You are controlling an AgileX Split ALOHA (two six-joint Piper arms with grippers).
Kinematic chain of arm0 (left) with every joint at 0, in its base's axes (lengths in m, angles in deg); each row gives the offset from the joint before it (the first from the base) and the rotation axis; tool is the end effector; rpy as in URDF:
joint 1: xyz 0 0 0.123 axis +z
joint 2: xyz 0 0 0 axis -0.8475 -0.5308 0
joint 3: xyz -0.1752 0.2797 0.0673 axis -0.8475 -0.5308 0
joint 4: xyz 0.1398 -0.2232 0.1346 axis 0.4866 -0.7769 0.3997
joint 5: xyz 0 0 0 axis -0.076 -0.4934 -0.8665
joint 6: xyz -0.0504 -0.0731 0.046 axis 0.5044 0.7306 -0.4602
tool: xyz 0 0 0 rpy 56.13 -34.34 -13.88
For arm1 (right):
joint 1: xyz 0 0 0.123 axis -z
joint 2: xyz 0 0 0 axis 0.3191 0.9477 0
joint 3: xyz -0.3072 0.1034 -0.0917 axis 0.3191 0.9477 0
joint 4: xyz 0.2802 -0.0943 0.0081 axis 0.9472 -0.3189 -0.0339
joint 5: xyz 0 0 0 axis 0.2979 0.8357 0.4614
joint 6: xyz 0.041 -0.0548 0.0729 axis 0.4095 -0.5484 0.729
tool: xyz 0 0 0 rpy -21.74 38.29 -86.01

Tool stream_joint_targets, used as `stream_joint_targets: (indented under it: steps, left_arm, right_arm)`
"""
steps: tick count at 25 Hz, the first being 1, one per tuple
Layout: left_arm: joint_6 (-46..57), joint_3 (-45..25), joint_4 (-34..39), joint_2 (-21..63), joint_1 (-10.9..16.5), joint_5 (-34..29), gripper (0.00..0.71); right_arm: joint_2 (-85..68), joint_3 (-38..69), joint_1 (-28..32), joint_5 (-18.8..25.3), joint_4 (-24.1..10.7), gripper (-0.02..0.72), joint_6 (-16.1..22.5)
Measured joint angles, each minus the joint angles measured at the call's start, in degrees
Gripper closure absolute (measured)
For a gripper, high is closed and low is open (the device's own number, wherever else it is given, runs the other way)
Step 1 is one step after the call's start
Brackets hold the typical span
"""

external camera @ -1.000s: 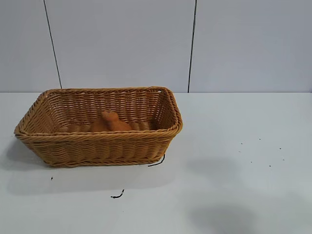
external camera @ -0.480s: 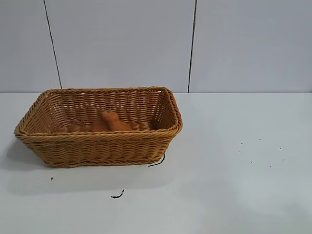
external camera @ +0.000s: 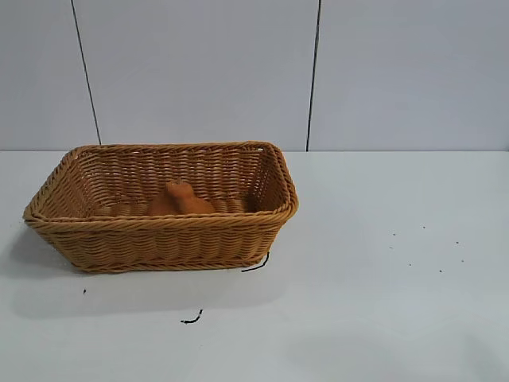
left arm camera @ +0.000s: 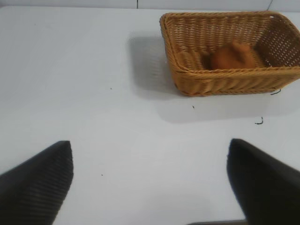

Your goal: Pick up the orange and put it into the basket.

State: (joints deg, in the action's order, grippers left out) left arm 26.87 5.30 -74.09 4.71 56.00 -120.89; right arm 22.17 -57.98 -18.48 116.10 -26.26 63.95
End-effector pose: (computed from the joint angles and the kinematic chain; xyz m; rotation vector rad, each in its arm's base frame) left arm -0.0102 -0.0045 0.2948 0.0376 2.0542 -0.0867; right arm -0.0090 0.0019 0.2980 -0.0606 2.0023 -0.0156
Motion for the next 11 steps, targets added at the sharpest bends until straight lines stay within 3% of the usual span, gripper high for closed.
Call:
stream_joint_targets:
  steps: [11]
  left_arm:
    - [0.00,0.00,0.00,0.00,0.00,0.00,0.071]
  right_arm:
    - [0.00,0.00,-0.85,0.00,-0.21,0.019,0.00]
